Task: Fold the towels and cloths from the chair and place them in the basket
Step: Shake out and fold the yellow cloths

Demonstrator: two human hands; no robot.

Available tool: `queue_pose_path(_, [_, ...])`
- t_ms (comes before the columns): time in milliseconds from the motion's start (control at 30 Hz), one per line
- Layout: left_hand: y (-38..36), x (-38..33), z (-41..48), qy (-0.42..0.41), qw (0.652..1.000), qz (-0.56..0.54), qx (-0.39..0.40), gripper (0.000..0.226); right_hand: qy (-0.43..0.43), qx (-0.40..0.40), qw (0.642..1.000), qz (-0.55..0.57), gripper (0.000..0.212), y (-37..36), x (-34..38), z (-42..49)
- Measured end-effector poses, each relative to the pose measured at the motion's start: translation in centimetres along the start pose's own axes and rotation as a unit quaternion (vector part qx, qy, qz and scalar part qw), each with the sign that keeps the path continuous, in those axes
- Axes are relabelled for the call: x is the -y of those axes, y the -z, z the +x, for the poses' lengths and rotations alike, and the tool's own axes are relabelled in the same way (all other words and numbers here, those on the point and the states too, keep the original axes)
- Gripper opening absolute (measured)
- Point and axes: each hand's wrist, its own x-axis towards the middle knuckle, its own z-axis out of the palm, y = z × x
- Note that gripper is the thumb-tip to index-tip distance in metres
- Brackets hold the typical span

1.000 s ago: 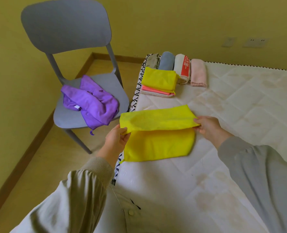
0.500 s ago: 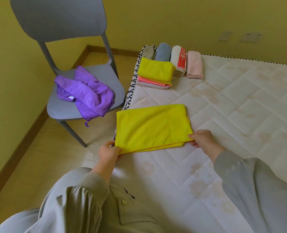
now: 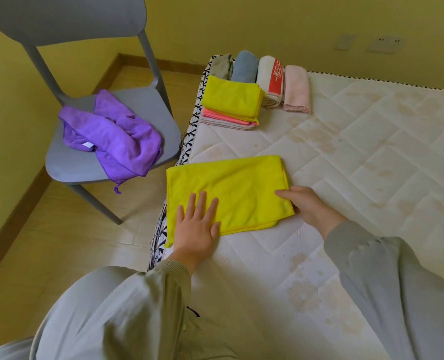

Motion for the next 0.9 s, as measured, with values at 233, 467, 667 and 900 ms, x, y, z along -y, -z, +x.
queue_pose_path(233, [-1.3, 0.2, 0.1, 0.003, 0.999, 0.002, -0.043, 0.063, -0.013, 0.02, 1.0, 0.012, 0.006, 1.2, -1.5, -1.1])
queue_pose_path(467, [-0.7, 0.3, 0.0, -0.015, 0.999, -0.003, -0.042, 0.065, 0.119, -0.243, 0.917, -0.294, 0.015, 0.8, -4.6, -1.8])
queue_pose_path(667, [0.5, -0.2, 0.8, -0.135, 0.981, -0.067, -0.122, 0.052, 0.061, -0.156, 0.918, -0.359, 0.035, 0.4, -4.7, -1.9])
queue_pose_path(900, [0.3, -1.1, 1.2, -0.228, 0.959, -0.113, -0.128, 0.029, 0.01, -0.088, 0.925, -0.37, 0.052, 0.8, -3.8, -1.3])
